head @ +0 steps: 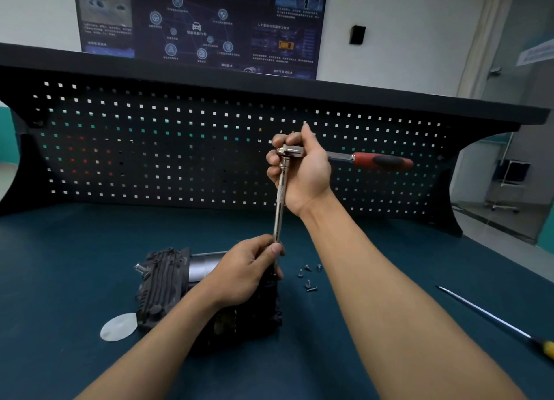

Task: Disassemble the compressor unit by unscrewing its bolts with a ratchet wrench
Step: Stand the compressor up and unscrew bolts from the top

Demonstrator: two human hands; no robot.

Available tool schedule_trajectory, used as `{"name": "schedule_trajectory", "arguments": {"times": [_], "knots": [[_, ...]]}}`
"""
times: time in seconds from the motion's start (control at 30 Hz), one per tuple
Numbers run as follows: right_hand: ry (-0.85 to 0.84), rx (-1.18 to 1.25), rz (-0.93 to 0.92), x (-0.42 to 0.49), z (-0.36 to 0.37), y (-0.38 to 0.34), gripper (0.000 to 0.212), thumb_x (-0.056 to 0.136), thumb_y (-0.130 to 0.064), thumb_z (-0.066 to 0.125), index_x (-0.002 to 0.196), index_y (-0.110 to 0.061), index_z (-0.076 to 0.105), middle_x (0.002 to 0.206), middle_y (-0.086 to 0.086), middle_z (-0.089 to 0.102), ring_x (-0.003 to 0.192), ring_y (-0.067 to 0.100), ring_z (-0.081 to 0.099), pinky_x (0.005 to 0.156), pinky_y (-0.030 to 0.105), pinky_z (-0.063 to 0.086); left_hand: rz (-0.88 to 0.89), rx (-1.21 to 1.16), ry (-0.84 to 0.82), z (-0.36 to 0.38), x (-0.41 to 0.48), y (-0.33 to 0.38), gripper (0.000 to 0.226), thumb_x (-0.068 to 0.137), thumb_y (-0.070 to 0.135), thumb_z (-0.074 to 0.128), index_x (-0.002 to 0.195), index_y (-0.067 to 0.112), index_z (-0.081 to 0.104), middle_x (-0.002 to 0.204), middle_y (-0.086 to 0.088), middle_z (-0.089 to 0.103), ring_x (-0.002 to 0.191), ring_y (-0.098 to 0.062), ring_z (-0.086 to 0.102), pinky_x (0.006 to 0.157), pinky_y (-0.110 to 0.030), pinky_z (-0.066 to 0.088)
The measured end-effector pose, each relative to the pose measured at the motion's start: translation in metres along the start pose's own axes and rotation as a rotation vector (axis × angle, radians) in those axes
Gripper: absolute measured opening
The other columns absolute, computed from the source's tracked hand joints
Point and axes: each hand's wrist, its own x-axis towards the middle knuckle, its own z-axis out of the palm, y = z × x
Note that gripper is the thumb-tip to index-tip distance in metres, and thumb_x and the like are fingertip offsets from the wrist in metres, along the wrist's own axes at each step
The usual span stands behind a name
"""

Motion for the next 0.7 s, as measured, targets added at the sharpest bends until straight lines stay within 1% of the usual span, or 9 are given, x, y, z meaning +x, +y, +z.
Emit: {"name": "schedule_trajectory", "arguments": {"times": [0.07, 0.17, 0.27, 0.33, 0.37, 0.43, 0.5, 0.6, 0.7], "knots": [[0.114, -0.150, -0.109, -0.001, 0.002, 0.004, 0.047, 0.108, -0.038, 0.036, 0.071, -0.014, 0.053, 0.073, 0.002, 0.067, 0.052, 0.014, 0.054, 0.047, 0.023, 0.036, -0.002, -0.003, 0.012, 0.001, 0.000, 0.001, 0.024, 0.104, 0.033, 0.045, 0.096, 0.018, 0.061, 0.081, -0.004, 0.075, 0.084, -0.025, 0.069, 0.085, -0.046, 0.051], [0.306, -0.436, -0.415, -0.001, -0.001, 0.010, 0.048, 0.109, -0.031, 0.038, 0.069, -0.011, 0.058, 0.070, 0.001, 0.067, 0.044, 0.015, 0.052, 0.044, 0.024, 0.037, -0.006, 0.018, 0.006, 0.002, 0.002, 0.002, 0.025, 0.104, 0.035, 0.046, 0.095, 0.019, 0.063, 0.079, -0.004, 0.074, 0.081, -0.024, 0.068, 0.081, -0.041, 0.051], [0.391, -0.681, -0.654, -0.002, -0.010, 0.013, 0.048, 0.107, -0.030, 0.040, 0.067, -0.014, 0.059, 0.064, -0.001, 0.062, 0.051, 0.026, 0.058, 0.052, 0.031, 0.044, -0.002, 0.029, -0.013, 0.001, 0.003, 0.003, 0.023, 0.103, 0.037, 0.047, 0.094, 0.023, 0.064, 0.079, -0.003, 0.074, 0.081, -0.026, 0.067, 0.078, -0.038, 0.051], [0.391, -0.766, -0.698, -0.002, -0.015, 0.012, 0.047, 0.105, -0.034, 0.040, 0.067, -0.015, 0.060, 0.063, 0.000, 0.061, 0.057, 0.029, 0.061, 0.058, 0.036, 0.048, 0.000, 0.030, -0.015, 0.001, 0.003, 0.003, 0.023, 0.103, 0.038, 0.047, 0.093, 0.025, 0.064, 0.079, -0.002, 0.074, 0.081, -0.026, 0.067, 0.077, -0.036, 0.050], [0.389, -0.795, -0.706, -0.002, -0.016, 0.011, 0.047, 0.105, -0.035, 0.040, 0.067, -0.014, 0.060, 0.061, -0.001, 0.060, 0.057, 0.025, 0.060, 0.059, 0.035, 0.048, 0.000, 0.031, -0.012, 0.001, 0.003, 0.003, 0.023, 0.103, 0.038, 0.048, 0.092, 0.025, 0.064, 0.079, -0.003, 0.074, 0.081, -0.026, 0.066, 0.076, -0.035, 0.050], [0.391, -0.873, -0.727, -0.002, -0.017, 0.009, 0.050, 0.103, -0.039, 0.040, 0.068, -0.011, 0.061, 0.058, -0.004, 0.057, 0.055, 0.012, 0.057, 0.059, 0.027, 0.046, -0.004, 0.035, -0.005, 0.001, 0.003, 0.003, 0.024, 0.102, 0.038, 0.048, 0.091, 0.024, 0.064, 0.079, -0.002, 0.074, 0.081, -0.026, 0.066, 0.074, -0.032, 0.049], [0.421, -1.007, -0.764, -0.001, -0.018, 0.008, 0.051, 0.104, -0.040, 0.040, 0.067, -0.009, 0.060, 0.059, -0.005, 0.057, 0.058, 0.010, 0.056, 0.058, 0.019, 0.044, -0.010, 0.045, 0.002, 0.002, 0.002, 0.004, 0.025, 0.103, 0.038, 0.048, 0.092, 0.023, 0.064, 0.078, -0.001, 0.075, 0.080, -0.026, 0.066, 0.073, -0.032, 0.049], [0.443, -1.184, -0.745, -0.002, -0.013, 0.008, 0.047, 0.106, -0.037, 0.043, 0.064, -0.019, 0.054, 0.063, -0.008, 0.056, 0.063, 0.014, 0.057, 0.063, 0.037, 0.049, -0.013, 0.068, 0.021, 0.003, 0.002, 0.005, 0.025, 0.103, 0.036, 0.048, 0.092, 0.022, 0.065, 0.076, 0.002, 0.074, 0.073, -0.019, 0.066, 0.069, -0.026, 0.048], [0.476, -1.344, -0.843, -0.003, -0.006, 0.008, 0.043, 0.103, -0.034, 0.047, 0.069, -0.012, 0.061, 0.072, -0.002, 0.063, 0.076, 0.024, 0.058, 0.063, 0.037, 0.046, -0.015, 0.086, 0.062, 0.005, 0.002, 0.006, 0.024, 0.103, 0.033, 0.049, 0.091, 0.020, 0.066, 0.072, 0.007, 0.073, 0.065, -0.007, 0.064, 0.062, -0.014, 0.045]]}}
